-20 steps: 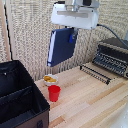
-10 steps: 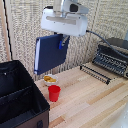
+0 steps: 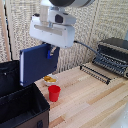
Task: Please shift your gripper toward the book. Carefully hold the book with your gripper. Gently transport the book using your gripper to the caddy's front section. Safely let the book go into the caddy's front area.
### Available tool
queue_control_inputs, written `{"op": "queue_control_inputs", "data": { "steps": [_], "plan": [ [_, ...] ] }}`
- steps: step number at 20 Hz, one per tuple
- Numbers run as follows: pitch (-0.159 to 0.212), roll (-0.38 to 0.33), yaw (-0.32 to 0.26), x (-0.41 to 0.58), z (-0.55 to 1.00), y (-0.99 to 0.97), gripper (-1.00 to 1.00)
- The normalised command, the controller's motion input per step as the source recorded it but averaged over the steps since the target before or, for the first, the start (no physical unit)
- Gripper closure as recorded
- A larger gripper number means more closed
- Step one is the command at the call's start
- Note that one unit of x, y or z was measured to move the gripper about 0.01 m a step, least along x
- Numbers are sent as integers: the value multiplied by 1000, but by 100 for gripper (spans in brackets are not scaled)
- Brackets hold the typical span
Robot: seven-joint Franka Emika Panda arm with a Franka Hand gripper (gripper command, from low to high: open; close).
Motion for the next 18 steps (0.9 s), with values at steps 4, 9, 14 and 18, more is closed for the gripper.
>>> {"op": "queue_control_inputs", "data": {
  "steps": [4,9,14,18],
  "plan": [
    [19,-18,-91,24,113,851,100],
    [38,-38,-49,134,297,862,100],
    [18,-65,-51,185,466,823,100],
    [46,-86,-50,115,485,775,100]
  ]
}}
